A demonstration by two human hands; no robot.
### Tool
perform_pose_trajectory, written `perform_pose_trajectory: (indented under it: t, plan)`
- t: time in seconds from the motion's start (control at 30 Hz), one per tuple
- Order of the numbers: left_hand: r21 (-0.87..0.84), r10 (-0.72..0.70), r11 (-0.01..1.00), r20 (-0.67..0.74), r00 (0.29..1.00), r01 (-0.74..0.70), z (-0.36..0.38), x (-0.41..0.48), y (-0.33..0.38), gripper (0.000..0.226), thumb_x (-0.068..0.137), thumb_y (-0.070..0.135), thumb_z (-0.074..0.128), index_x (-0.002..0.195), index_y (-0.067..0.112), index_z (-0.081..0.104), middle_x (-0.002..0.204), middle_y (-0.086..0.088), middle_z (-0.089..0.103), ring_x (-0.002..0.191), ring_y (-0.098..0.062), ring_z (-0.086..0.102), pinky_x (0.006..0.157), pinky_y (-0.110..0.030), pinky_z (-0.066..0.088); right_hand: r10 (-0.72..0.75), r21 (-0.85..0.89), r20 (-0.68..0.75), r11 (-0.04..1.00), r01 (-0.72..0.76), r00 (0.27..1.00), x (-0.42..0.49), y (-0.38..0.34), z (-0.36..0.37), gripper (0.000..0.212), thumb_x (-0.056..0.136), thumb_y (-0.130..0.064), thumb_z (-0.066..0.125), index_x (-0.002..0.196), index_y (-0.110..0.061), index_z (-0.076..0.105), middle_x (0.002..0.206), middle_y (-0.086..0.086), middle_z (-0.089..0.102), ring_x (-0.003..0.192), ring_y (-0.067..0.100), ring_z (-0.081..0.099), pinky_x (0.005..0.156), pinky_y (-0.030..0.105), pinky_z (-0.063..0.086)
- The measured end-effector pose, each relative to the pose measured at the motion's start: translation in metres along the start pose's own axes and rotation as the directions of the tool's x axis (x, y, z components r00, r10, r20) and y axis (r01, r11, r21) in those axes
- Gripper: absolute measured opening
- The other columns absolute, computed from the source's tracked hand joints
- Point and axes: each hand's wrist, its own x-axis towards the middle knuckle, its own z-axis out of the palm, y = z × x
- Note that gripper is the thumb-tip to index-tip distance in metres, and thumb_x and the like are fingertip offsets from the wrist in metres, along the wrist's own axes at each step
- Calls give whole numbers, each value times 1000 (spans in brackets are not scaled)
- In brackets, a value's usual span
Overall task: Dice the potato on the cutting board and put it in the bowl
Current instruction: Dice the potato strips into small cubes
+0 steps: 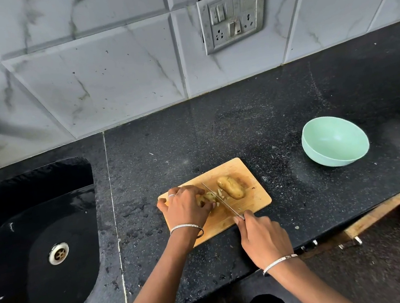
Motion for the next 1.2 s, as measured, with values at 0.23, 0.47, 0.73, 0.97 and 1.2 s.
perform_pose_trajectory:
  t: [0.23,0.47,0.73,0.97,1.2]
  plan:
    - [10,7,1000,-34,999,-6,-1,-7,9,36,75,62,64,103,39,68,118,17,63,121,-19,44,98,-49,23,-12,-24,51,1000,14,999,9,12,-6,38,102,-51,26,104,-22,52,95,8,66,90,36,64,62,38,39]
    - [30,11,999,-37,999,-10,0,-9,15,34,78,56,63,106,35,66,125,13,60,119,-22,47,98,-48,18,15,5,135,1000,-16,991,16,12,-5,38,102,-50,27,106,-23,54,100,7,64,94,35,63,70,39,44]
    - [1,-11,1000,-27,1000,11,2,-10,11,40,75,59,66,108,38,63,122,13,61,122,-20,44,102,-50,22,56,-27,158,998,-52,986,15,6,-1,40,103,-47,28,111,-20,56,108,9,64,100,35,62,70,39,41]
    - [-24,-47,999,-12,999,46,3,-10,4,38,72,59,70,103,38,66,122,13,61,123,-22,43,102,-53,23,141,349,362,896,-274,922,22,9,2,46,101,-50,34,82,-17,58,85,10,64,78,28,60,66,35,45]
    - [-19,-39,999,-13,999,39,-4,-5,6,33,72,57,73,100,39,71,124,14,61,124,-20,42,102,-51,24,120,277,254,942,-191,960,8,12,6,46,101,-52,30,86,-21,59,85,5,66,87,31,62,73,38,45]
